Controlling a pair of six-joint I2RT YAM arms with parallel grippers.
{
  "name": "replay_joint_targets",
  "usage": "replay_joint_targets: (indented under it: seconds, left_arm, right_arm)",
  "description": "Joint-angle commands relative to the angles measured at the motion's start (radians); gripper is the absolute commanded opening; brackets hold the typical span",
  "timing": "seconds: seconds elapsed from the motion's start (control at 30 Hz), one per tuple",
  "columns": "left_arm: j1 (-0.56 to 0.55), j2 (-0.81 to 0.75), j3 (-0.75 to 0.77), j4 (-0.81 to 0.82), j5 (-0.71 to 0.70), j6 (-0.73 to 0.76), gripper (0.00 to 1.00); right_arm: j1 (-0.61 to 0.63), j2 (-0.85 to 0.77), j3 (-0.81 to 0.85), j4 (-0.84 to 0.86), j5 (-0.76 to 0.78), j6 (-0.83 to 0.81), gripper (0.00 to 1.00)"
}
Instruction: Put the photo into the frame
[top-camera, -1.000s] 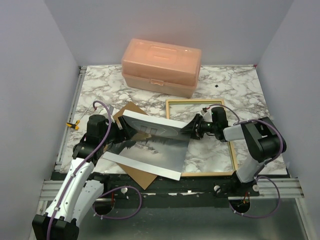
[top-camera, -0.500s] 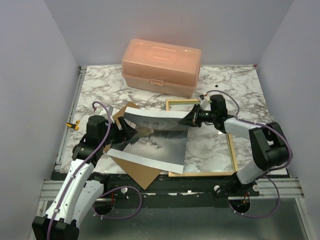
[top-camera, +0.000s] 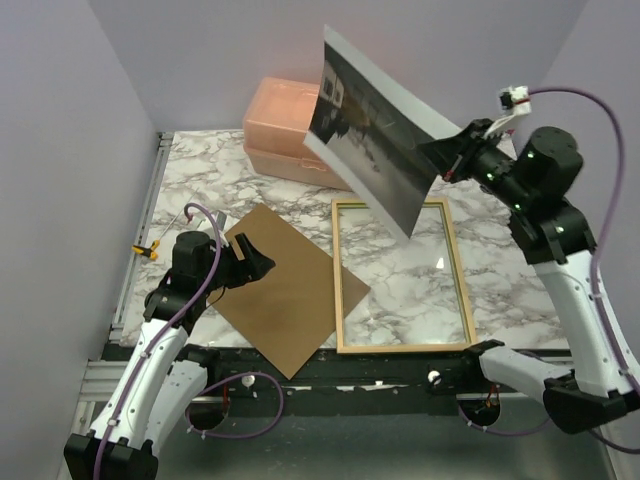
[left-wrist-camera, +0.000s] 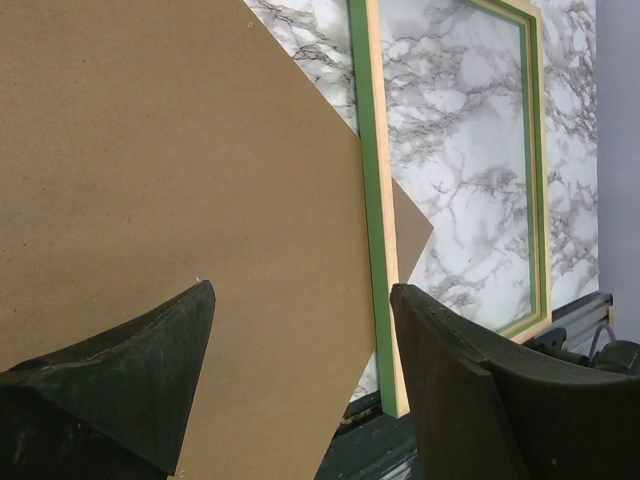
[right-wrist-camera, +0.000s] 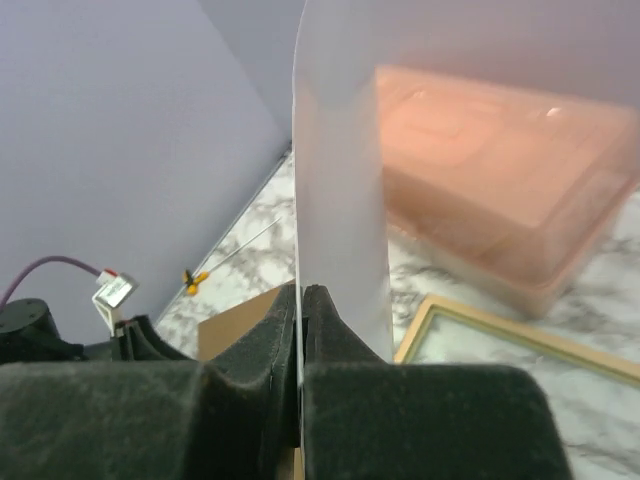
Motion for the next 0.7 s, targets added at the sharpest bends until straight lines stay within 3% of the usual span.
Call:
replay_joint_targets:
  seconds: [0.0,0.33,0.67]
  left_arm:
    - [0.003,-0.002,-0.017,0.022,0.033,-0.008,0.73]
    - [0.004,0.027,-0.014,0.039,0.044,-0.013,0.73]
    - [0.004,0.038,-0.025,0.045,0.044,-0.016,0.73]
  right_arm:
    - [0.0,-0.054,0.102,-0.191,0.173,-0.229,0.0]
    - [0.001,-0.094,0.061,-0.299,0.415,-0.35,0.0]
    - [0.001,-0.061,0.053,-0.377,0.32,-0.403,0.0]
